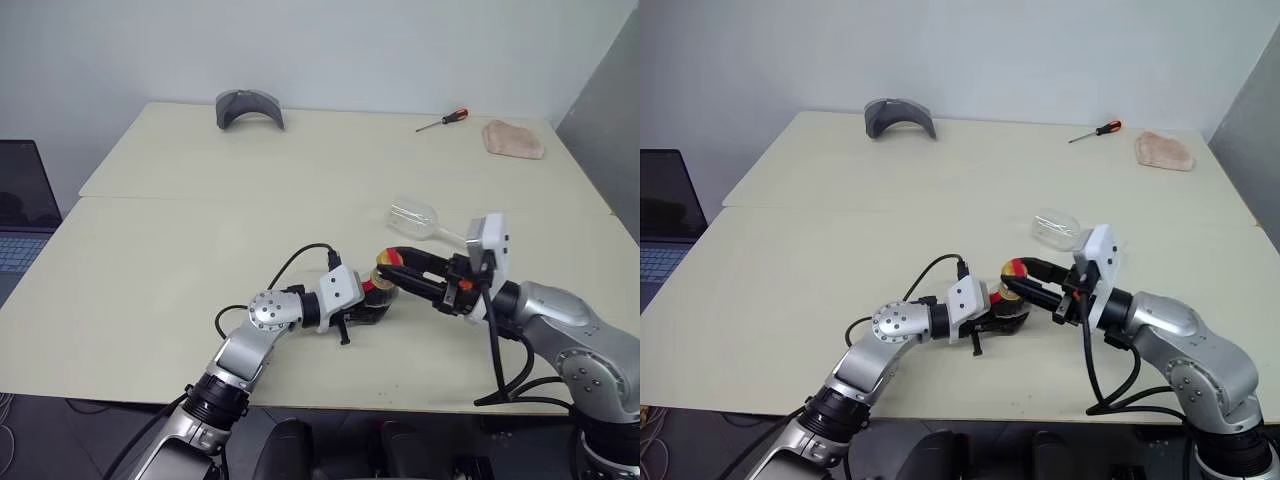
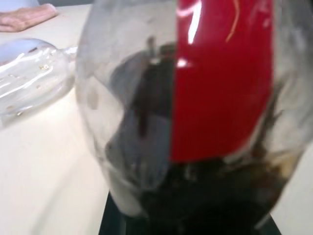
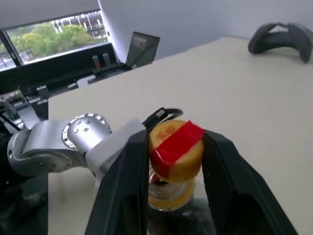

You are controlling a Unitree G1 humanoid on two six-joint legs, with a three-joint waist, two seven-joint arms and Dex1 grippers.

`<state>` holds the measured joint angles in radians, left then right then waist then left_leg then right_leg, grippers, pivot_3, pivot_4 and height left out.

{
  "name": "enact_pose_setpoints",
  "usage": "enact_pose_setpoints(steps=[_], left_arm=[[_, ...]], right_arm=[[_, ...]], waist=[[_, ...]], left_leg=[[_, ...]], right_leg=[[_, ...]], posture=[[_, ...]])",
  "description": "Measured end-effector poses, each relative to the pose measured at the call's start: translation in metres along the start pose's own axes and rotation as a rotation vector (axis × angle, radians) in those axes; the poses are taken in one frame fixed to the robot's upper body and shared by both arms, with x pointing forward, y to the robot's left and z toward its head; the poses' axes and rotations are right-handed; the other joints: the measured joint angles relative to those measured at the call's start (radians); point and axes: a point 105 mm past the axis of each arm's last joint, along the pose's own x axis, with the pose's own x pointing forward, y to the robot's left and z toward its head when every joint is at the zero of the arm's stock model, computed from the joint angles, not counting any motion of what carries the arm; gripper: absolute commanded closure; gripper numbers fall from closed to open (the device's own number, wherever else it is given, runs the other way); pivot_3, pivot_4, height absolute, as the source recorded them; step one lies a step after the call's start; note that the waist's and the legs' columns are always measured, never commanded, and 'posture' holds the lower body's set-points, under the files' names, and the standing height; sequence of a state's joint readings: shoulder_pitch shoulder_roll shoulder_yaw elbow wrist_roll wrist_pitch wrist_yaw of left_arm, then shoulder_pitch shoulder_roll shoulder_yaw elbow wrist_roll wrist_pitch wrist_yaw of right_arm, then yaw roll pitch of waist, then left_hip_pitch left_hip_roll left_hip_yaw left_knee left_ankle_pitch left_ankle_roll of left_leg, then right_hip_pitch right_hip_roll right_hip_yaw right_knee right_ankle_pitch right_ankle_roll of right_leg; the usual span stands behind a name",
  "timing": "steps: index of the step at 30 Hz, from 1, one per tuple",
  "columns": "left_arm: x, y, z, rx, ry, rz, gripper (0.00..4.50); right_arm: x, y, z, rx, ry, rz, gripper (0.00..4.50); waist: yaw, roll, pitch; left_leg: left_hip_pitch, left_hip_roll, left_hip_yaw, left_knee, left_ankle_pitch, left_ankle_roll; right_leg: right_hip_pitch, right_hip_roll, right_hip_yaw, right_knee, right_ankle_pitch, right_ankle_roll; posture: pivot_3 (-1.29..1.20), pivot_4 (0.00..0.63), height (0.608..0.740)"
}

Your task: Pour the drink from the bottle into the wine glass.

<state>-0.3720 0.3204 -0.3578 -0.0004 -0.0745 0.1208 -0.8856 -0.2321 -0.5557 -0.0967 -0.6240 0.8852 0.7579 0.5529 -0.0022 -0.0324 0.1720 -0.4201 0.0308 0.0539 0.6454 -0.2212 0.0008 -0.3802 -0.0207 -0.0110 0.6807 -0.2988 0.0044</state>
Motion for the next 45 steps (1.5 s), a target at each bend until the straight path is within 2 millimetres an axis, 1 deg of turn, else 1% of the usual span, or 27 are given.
enact_pose_setpoints(steps=[3,5,6,8,9,10,11,12,13,17,20,22,24,26,30,32,36,38,39,41,43,45], left_arm=[[0.0,0.0,0.0,0.0,0.0,0.0,3.82],[0.0,0.0,0.0,0.001,0.0,0.0,3.82],[0.001,0.0,0.001,0.001,-0.002,-0.003,3.82],[0.0,-0.001,0.001,0.001,-0.003,-0.01,3.82],[-0.001,-0.001,0.0,0.002,-0.002,-0.015,3.82],[-0.002,-0.001,0.0,0.002,-0.004,-0.019,3.82],[-0.002,-0.002,0.001,-0.003,-0.01,-0.028,3.82],[-0.003,-0.003,0.002,-0.009,-0.015,-0.04,3.82],[-0.004,-0.003,0.002,-0.017,-0.022,-0.05,3.82],[-0.004,-0.005,0.006,-0.021,-0.039,-0.078,3.82],[-0.003,-0.004,0.01,-0.014,-0.049,-0.082,3.82],[-0.004,-0.003,0.01,-0.012,-0.05,-0.081,3.82],[-0.004,-0.003,0.01,-0.013,-0.051,-0.082,3.82],[-0.004,-0.003,0.01,-0.013,-0.049,-0.082,3.82],[-0.005,-0.002,0.01,-0.014,-0.047,-0.08,3.82],[-0.005,-0.002,0.009,-0.015,-0.044,-0.076,3.82],[-0.01,0.005,0.008,-0.028,-0.045,-0.024,3.82],[-0.015,0.013,0.006,-0.035,-0.045,0.039,3.82],[-0.02,0.02,0.004,-0.041,-0.045,0.09,3.82],[-0.03,0.035,0.001,-0.056,-0.044,0.19,3.82],[-0.042,0.049,-0.001,-0.074,-0.049,0.296,3.82],[-0.054,0.063,-0.005,-0.092,-0.047,0.404,3.82]], right_arm=[[-0.006,-0.004,0.0,0.065,-0.019,-0.037,3.29],[-0.009,-0.006,-0.002,0.074,-0.012,-0.06,3.29],[-0.014,-0.009,-0.005,0.061,0.009,-0.084,3.29],[-0.035,-0.024,-0.025,0.018,0.115,-0.186,3.29],[-0.051,-0.036,-0.04,0.007,0.18,-0.265,3.29],[-0.061,-0.044,-0.048,0.005,0.217,-0.313,3.29],[-0.076,-0.054,-0.059,0.0,0.251,-0.381,3.29],[-0.086,-0.06,-0.067,-0.001,0.271,-0.427,3.29],[-0.097,-0.066,-0.074,0.001,0.292,-0.47,3.29],[-0.124,-0.085,-0.091,-0.027,0.334,-0.587,3.29],[-0.138,-0.093,-0.105,-0.012,0.368,-0.637,3.29],[-0.142,-0.095,-0.111,0.001,0.38,-0.642,3.29],[-0.143,-0.095,-0.115,0.002,0.393,-0.632,2.57],[-0.144,-0.094,-0.12,0.013,0.405,-0.619,1.99],[-0.14,-0.09,-0.121,0.021,0.402,-0.575,0.61],[-0.139,-0.088,-0.121,0.025,0.4,-0.558,0.0],[-0.139,-0.089,-0.118,0.021,0.406,-0.543,0.0],[-0.136,-0.089,-0.111,0.001,0.405,-0.514,0.0],[-0.128,-0.087,-0.099,-0.031,0.386,-0.471,0.0],[-0.1,-0.081,-0.071,-0.106,0.326,-0.363,0.0],[-0.07,-0.067,-0.049,-0.17,0.277,-0.236,0.0],[-0.052,-0.053,-0.044,-0.199,0.273,-0.143,0.0]], waist=[[0.0,0.0,0.0],[0.0,0.0,0.0],[0.0,0.0,0.0],[0.007,0.0,0.0],[0.011,0.0,0.0],[0.01,0.0,0.0],[0.009,0.0,0.0],[0.008,0.0,0.0],[0.006,0.0,0.0],[-0.002,0.001,-0.001],[-0.002,0.001,-0.001],[-0.002,0.001,-0.001],[-0.001,0.001,-0.001],[-0.001,0.001,-0.001],[-0.001,0.001,-0.001],[-0.001,0.001,-0.001],[-0.001,0.001,-0.001],[-0.002,0.002,0.0],[-0.005,0.002,0.0],[-0.011,0.003,0.0],[-0.013,0.002,0.0],[-0.007,0.002,0.0]], left_leg=[[0.0,0.0,0.0,0.0,0.0,0.0],[0.0,0.0,0.0,0.0,0.0,0.0],[0.0,0.0,0.0,0.0,0.0,0.0],[-0.001,-0.001,0.0,0.0,0.0,0.0],[-0.001,-0.001,0.0,0.0,0.0,0.0],[-0.001,-0.001,0.001,0.0,0.0,0.0],[-0.001,-0.001,0.002,0.0,0.0,0.0],[0.0,-0.001,0.002,0.0,0.0,0.0],[0.0,-0.001,0.002,0.0,0.0,0.0],[0.002,0.0,0.002,0.0,0.0,0.0],[0.002,0.0,0.002,-0.001,0.0,0.0],[0.002,0.0,0.002,-0.001,0.0,0.0],[0.002,0.0,0.002,-0.001,0.0,0.0],[0.002,0.0,0.002,0.0,0.0,0.0],[0.002,0.0,0.002,0.0,0.0,0.0],[0.003,0.0,0.002,0.0,0.0,0.0],[0.002,0.0,0.002,0.0,0.0,0.0],[0.002,0.0,0.002,0.0,0.0,0.0],[0.003,0.0,0.002,0.0,0.0,0.0],[0.003,0.001,0.002,-0.001,0.0,0.0],[0.003,0.002,0.0,-0.001,0.0,0.0],[0.002,0.002,-0.001,-0.001,0.0,0.0]], right_leg=[[0.0,0.0,0.0,0.0,0.0,0.0],[0.0,0.0,0.0,0.0,0.0,0.0],[0.0,0.0,0.0,0.0,0.0,0.0],[0.0,0.0,-0.001,-0.001,0.0,0.001],[0.0,-0.001,0.0,-0.001,0.0,0.001],[0.0,-0.001,0.0,-0.001,0.0,0.001],[0.0,-0.001,0.001,-0.001,0.0,0.001],[0.0,-0.001,0.001,-0.001,-0.001,0.002],[0.0,0.0,0.001,0.0,-0.003,0.005],[0.0,0.001,0.001,0.0,-0.003,0.005],[0.0,0.001,0.002,0.0,-0.003,0.005],[0.0,0.001,0.002,0.0,-0.003,0.005],[0.0,0.001,0.002,0.0,-0.003,0.005],[0.0,0.001,0.002,0.0,-0.003,0.005],[0.001,0.001,0.002,0.0,-0.003,0.005],[0.001,0.001,0.002,0.0,-0.003,0.005],[0.001,0.001,0.002,0.0,-0.003,0.005],[0.001,0.001,0.002,0.0,-0.003,0.005],[0.001,0.001,0.002,0.0,-0.003,0.005],[0.001,0.002,0.002,0.001,-0.003,0.005],[0.001,0.002,0.0,0.001,-0.003,0.005],[0.001,0.002,0.0,0.001,-0.003,0.005]], posture=[[0.0,0.15,0.74],[0.0,0.15,0.74],[0.0,0.15,0.74],[0.0,0.15,0.74],[0.0,0.15,0.74],[0.0,0.15,0.74],[0.0,0.15,0.74],[0.0,0.15,0.74],[0.0,0.15,0.74],[0.0,0.15,0.74],[0.0,0.15,0.74],[0.0,0.15,0.74],[0.0,0.15,0.74],[0.0,0.15,0.74],[0.0,0.15,0.74],[0.0,0.15,0.74],[0.0,0.15,0.74],[0.0,0.15,0.74],[0.0,0.15,0.74],[0.0,0.15,0.74],[0.0,0.15,0.74],[0.0,0.15,0.74]])
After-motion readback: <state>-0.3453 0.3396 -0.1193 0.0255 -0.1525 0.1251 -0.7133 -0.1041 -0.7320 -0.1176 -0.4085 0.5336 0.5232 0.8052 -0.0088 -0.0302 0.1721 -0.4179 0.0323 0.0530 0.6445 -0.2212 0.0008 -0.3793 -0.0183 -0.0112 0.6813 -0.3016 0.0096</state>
